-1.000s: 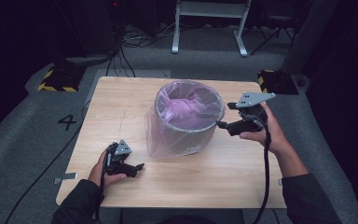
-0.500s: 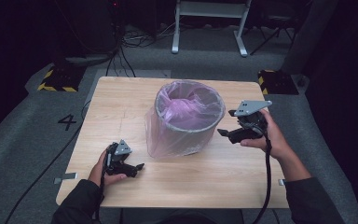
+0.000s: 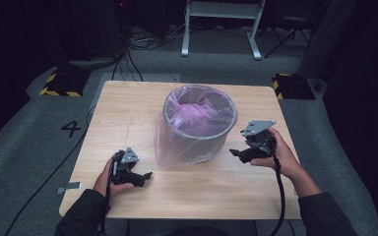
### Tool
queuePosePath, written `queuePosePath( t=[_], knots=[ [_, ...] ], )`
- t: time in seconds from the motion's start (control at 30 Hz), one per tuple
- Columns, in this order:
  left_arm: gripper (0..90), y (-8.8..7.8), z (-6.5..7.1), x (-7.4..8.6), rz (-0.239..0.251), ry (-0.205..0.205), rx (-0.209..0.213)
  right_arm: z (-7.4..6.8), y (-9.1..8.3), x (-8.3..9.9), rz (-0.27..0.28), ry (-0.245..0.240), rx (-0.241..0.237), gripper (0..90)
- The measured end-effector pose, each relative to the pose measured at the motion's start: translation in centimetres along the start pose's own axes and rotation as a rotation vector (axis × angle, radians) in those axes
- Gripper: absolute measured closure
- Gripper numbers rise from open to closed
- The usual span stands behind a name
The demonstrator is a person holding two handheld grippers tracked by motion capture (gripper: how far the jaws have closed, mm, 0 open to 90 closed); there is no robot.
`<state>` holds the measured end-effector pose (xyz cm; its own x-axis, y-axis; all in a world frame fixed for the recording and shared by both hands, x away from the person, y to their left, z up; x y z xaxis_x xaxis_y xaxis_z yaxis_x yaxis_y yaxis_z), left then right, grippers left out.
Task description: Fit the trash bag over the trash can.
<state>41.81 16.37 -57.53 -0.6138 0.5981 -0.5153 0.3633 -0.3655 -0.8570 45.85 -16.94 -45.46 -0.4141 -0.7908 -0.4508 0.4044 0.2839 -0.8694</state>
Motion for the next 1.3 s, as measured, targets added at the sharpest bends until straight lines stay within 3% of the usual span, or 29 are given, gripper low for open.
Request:
queuePosePath(
  t=[0.47, 0.67, 0.9, 1.3],
  knots=[
    [9.7, 0.0, 0.0, 0.0, -0.001, 0.0, -0.001, -0.3, 2.5, 3.3, -0.092, -0.034, 0.057, 21.6],
    [9.5, 0.0, -0.1, 0.0, -0.004, 0.002, -0.003, -0.6, 3.7, 4.9, -0.123, -0.025, 0.068, 21.6],
    [9.5, 0.0, -0.1, 0.0, -0.003, 0.002, -0.003, -0.8, 5.1, 7.2, -0.136, 0.013, 0.05, 21.1],
    [9.4, 0.0, -0.1, 0.0, -0.004, 0.001, -0.004, -1.3, 6.2, 10.9, -0.104, 0.102, -0.01, 20.8]
  ],
)
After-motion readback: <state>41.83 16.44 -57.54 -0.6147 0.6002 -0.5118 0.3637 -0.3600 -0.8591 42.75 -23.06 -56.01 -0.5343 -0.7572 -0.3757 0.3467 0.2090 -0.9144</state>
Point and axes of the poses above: each handheld gripper's, and its own axes: y roughly forward along the jaws, x roughly out of its underside, z roughly to its right, the point moved 10 cm from there along y, roughly forward along the jaws, and after that the axes turned 14 degrees about -z, right-handed, at the moved point
